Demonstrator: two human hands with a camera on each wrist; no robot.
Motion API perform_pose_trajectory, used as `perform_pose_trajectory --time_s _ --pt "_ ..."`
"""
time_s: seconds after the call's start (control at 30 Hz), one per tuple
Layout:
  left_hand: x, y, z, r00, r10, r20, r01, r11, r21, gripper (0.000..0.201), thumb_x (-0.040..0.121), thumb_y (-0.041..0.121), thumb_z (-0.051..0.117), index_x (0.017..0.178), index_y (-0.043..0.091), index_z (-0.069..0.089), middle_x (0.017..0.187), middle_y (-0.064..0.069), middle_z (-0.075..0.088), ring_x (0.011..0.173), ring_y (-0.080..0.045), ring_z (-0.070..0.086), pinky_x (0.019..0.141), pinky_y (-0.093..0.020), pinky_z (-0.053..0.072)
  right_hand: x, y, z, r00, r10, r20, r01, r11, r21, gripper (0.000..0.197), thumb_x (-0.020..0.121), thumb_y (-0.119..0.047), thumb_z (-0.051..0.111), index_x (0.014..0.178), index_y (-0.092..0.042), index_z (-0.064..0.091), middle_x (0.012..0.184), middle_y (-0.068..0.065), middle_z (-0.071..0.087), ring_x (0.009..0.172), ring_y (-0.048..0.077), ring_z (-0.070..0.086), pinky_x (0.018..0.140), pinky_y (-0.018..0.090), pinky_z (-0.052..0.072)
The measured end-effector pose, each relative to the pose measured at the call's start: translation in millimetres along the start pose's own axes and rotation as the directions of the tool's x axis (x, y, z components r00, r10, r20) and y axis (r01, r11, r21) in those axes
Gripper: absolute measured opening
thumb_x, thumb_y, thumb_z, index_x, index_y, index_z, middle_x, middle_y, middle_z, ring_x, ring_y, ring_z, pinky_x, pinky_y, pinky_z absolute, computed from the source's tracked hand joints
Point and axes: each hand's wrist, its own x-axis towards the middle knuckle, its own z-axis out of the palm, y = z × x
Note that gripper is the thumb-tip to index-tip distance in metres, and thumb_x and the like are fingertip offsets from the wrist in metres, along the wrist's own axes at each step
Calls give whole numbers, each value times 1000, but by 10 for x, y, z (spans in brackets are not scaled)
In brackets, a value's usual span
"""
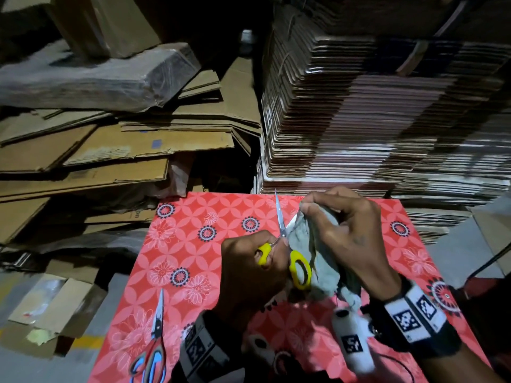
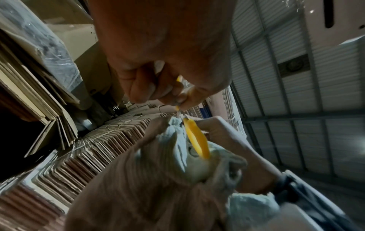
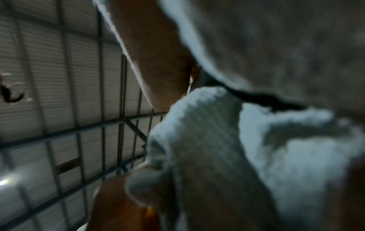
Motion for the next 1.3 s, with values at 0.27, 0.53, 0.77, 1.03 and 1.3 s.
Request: perform_pose_trajectory --time_s 0.27,0.53,0.77,1.03,1.3 --pt "-1 -29 -8 1000 4 -4 -4 1000 7 45 82 12 73 49 10 43 45 7 28 41 -13 27 48 -16 20 -151 -4 71 996 -41 75 37 998 57 14 87 -11 78 88 -24 84 79 -6 67 76 10 66 67 25 51" --pt "21 -65 -115 998 -24 -53 25 1000 15 45 89 31 63 52 7 52 46 -1 42 41 -18 36 46 -28 28 174 229 -256 995 81 -51 -67 969 237 8 90 -15 81 92 -22 82 91 -1 78 90 22 73 82 37 57" --pt "25 -112 -84 997 -62 -52 61 998 -33 46 90 41 61 55 12 58 46 2 45 44 -14 40 48 -22 29 21 -36 -83 996 -93 -7 92 976 195 16 88 -6 81 94 -21 81 94 -5 76 91 12 72 79 24 53" --pt "29 -144 -90 998 -52 -23 51 998 -45 52 91 42 61 55 6 60 48 -5 54 46 -26 51 52 -45 41 -111 -78 174 981 -191 -21 192 980 58 13 89 -4 80 97 -14 83 91 -2 71 85 9 69 71 25 53" --pt "43 -110 -65 999 -49 -7 48 996 -71 47 92 37 63 53 10 58 48 -1 52 45 -20 50 53 -42 41 2 -42 96 991 -133 -2 133 988 82 14 87 -5 81 95 -17 84 86 -4 71 80 5 67 69 18 48"
